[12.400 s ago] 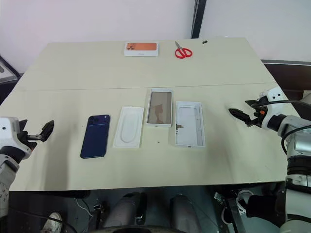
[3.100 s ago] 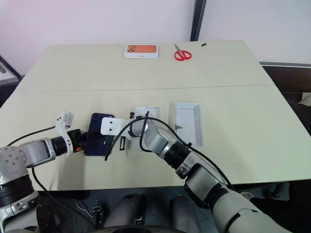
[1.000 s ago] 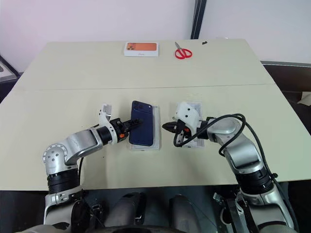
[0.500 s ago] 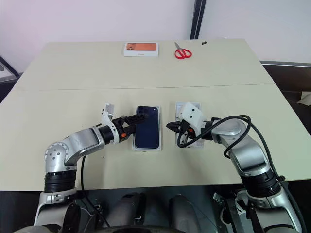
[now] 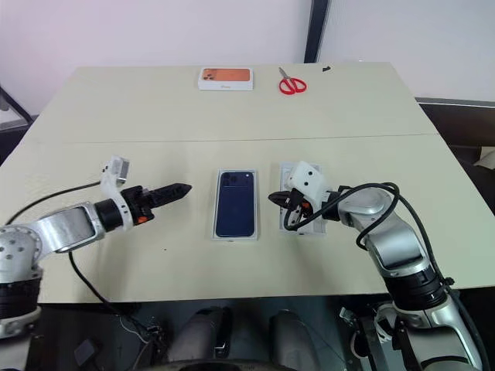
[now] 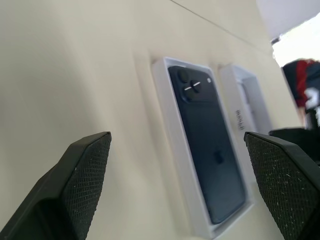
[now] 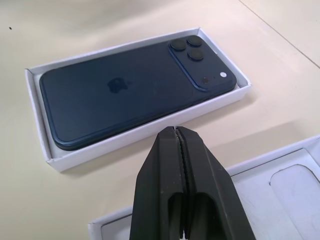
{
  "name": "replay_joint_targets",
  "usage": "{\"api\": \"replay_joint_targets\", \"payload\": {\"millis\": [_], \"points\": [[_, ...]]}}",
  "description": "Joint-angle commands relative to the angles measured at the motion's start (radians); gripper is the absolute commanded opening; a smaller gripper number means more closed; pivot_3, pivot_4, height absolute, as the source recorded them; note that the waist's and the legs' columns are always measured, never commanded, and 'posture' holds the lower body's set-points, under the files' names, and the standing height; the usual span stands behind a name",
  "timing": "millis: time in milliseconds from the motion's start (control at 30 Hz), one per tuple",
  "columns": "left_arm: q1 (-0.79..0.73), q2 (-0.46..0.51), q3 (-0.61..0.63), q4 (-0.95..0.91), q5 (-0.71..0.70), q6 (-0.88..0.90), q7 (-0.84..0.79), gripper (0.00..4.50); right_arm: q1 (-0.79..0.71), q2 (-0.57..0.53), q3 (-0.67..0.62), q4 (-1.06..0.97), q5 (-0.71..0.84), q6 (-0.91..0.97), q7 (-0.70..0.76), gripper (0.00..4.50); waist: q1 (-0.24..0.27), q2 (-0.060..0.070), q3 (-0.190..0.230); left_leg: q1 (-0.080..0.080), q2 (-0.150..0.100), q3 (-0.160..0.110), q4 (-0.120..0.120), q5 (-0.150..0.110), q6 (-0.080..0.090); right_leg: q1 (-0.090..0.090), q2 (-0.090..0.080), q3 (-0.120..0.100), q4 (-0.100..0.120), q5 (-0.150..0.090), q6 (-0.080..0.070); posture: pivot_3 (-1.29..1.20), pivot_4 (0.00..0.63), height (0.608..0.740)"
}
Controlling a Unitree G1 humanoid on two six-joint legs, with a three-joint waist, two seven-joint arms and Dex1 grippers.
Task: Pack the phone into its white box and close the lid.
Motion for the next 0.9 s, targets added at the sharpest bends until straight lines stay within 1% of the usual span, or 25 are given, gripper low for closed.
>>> {"api": "replay_joint_targets", "payload": {"millis": [33, 100, 133, 167, 233, 333, 400, 467, 667, 800, 900], "points": [[-0.013, 0.070, -0.050, -0.078, 0.225, -0.082, -0.187, 3.13, -0.037, -0.012, 0.007, -0.002, -0.012, -0.023, -0.004, 0.00, -0.002, 0.000, 0.000, 0.000, 0.000, 0.000, 0.000, 0.000, 0.000, 0.000, 0.000, 0.000, 0.000, 0.000, 0.000, 0.00, 0.150, 0.740], [-0.030, 0.123, -0.152, -0.101, 0.408, -0.154, -0.303, 2.09, -0.056, -0.016, 0.020, 0.010, -0.024, -0.010, -0.009, 0.00, -0.003, 0.001, 0.000, 0.000, 0.000, 0.000, -0.001, 0.000, 0.000, 0.000, 0.000, 0.000, 0.000, 0.000, 0.000, 0.00, 0.150, 0.740], [-0.034, 0.143, -0.200, -0.115, 0.500, -0.212, -0.365, 1.65, -0.067, -0.021, 0.031, 0.012, -0.036, -0.007, -0.009, 0.00, -0.003, 0.001, 0.001, 0.000, 0.000, 0.000, -0.001, 0.000, 0.000, 0.000, 0.000, 0.000, 0.000, 0.000, 0.000, 0.00, 0.150, 0.740], [-0.039, 0.156, -0.240, -0.124, 0.574, -0.260, -0.419, 1.07, -0.078, -0.026, 0.042, 0.013, -0.048, -0.004, -0.011, 0.00, -0.003, 0.002, 0.001, 0.000, 0.000, 0.000, -0.002, 0.000, 0.000, 0.000, 0.000, 0.000, -0.001, 0.000, 0.000, 0.00, 0.150, 0.740], [-0.069, 0.168, -0.325, -0.121, 0.683, -0.306, -0.510, 0.04, -0.103, -0.032, 0.069, 0.015, -0.081, 0.006, -0.025, 0.00, -0.001, 0.002, 0.001, 0.000, 0.000, 0.001, -0.002, 0.000, 0.000, 0.000, 0.000, 0.000, -0.002, 0.000, 0.000, 0.00, 0.150, 0.740], [-0.117, 0.159, -0.420, -0.090, 0.801, -0.316, -0.590, 0.04, -0.128, -0.039, 0.111, 0.009, -0.130, 0.010, -0.039, 0.00, -0.002, 0.002, 0.001, 0.000, 0.000, 0.001, -0.002, 0.000, 0.000, -0.001, 0.000, 0.000, -0.002, 0.000, 0.000, 0.00, 0.150, 0.740], [-0.165, 0.152, -0.525, -0.048, 0.935, -0.357, -0.647, 0.04, -0.161, -0.036, 0.175, 0.007, -0.203, 0.008, -0.063, 0.00, -0.003, 0.002, 0.001, 0.000, 0.000, 0.001, -0.002, -0.001, 0.002, -0.001, 0.000, 0.000, -0.002, 0.000, 0.000, 0.00, 0.150, 0.740], [-0.206, 0.127, -0.584, -0.011, 1.017, -0.384, -0.688, 0.04, -0.198, -0.023, 0.233, 0.012, -0.257, 0.016, -0.074, 0.00, -0.004, 0.002, 0.001, 0.000, 0.000, 0.001, -0.002, -0.001, 0.002, -0.001, 0.000, 0.000, -0.002, 0.000, 0.000, 0.00, 0.150, 0.740], [-0.272, 0.064, -0.662, 0.044, 1.160, -0.390, -0.767, 0.04, -0.273, -0.008, 0.392, 0.081, -0.438, -0.032, -0.088, 0.00, -0.005, 0.002, 0.001, -0.001, 0.000, 0.001, -0.002, -0.001, 0.002, -0.002, 0.000, 0.000, -0.001, 0.000, 0.000, 0.00, 0.150, 0.740], [-0.283, 0.004, -0.666, 0.052, 1.201, -0.366, -0.784, 0.04, -0.287, 0.014, 0.434, 0.106, -0.492, -0.061, -0.072, 0.00, -0.001, 0.002, 0.001, -0.001, 0.000, 0.000, -0.001, -0.001, 0.002, -0.001, 0.000, 0.000, 0.000, 0.000, 0.000, 0.00, 0.150, 0.740], [-0.283, -0.045, -0.660, 0.040, 1.214, -0.345, -0.789, 0.04, -0.281, 0.023, 0.440, 0.103, -0.507, -0.082, -0.056, 0.00, 0.000, 0.002, 0.001, -0.001, 0.000, 0.000, 0.001, -0.001, 0.002, -0.001, 0.000, -0.001, 0.000, 0.000, 0.000, 0.00, 0.150, 0.740]]}}
